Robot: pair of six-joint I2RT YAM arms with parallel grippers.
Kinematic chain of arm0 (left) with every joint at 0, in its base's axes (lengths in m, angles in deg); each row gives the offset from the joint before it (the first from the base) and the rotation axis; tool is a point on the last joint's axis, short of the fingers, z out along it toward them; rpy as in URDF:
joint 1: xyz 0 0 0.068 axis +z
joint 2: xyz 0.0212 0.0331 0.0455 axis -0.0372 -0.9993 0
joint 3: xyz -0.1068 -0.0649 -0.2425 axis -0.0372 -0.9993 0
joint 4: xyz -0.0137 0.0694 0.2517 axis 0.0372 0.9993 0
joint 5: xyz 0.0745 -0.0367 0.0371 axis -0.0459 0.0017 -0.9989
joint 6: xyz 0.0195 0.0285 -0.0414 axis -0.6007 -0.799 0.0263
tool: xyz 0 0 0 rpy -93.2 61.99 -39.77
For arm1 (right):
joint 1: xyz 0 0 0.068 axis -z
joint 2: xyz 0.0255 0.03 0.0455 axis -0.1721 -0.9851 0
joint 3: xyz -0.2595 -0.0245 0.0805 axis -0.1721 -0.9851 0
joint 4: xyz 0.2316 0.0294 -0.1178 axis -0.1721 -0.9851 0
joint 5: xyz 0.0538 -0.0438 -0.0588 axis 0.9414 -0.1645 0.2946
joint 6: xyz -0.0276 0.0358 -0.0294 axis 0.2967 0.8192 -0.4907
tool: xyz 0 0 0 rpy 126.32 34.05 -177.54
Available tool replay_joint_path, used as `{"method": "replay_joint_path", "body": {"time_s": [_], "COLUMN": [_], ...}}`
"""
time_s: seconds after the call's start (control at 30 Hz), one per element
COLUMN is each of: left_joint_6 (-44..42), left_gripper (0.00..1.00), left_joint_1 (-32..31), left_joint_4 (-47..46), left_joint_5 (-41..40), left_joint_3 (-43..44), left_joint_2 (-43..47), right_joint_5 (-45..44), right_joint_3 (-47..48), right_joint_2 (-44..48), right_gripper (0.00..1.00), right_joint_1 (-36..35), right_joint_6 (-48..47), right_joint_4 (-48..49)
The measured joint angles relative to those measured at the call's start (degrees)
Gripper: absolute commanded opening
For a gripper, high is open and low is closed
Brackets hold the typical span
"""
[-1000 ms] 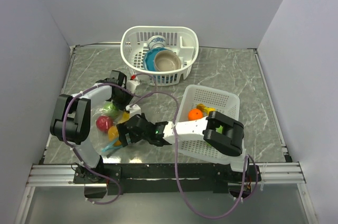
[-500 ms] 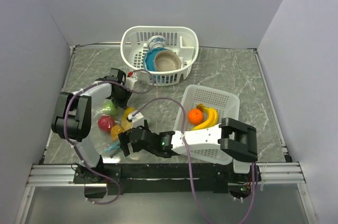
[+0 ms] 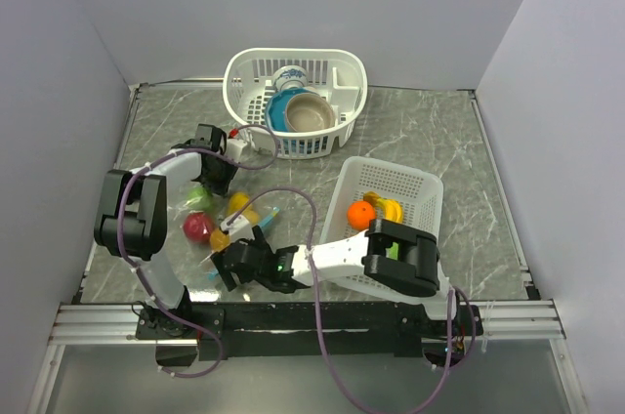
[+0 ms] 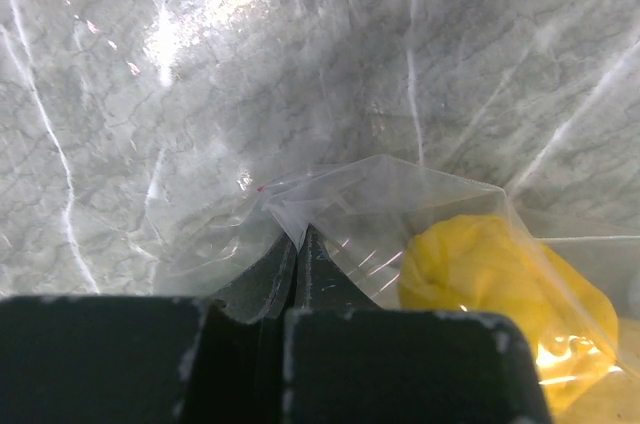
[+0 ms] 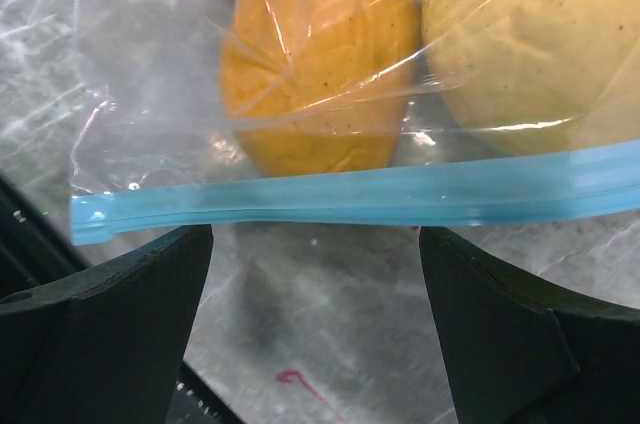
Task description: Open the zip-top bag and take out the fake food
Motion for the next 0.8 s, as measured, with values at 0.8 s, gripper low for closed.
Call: {"method": "replay_joint_path", "body": {"time_s": [0.8], "left_joint_6": [-0.6], "left_gripper": [0.01], "left_joint_1": [0.4], "left_joint_4": [-1.7], "left_joint_5": [0.0], "left_joint_3": [-1.0], "left_joint_2": [0.6], "right_joint_5": [-1.0], "right_joint_3": [13.5], "right_joint_2": [-7.4], "right_gripper": [0.96], "right_joint_1": [2.4], "right_joint_6": [-2.8], "right_joint_4": [-0.9]}}
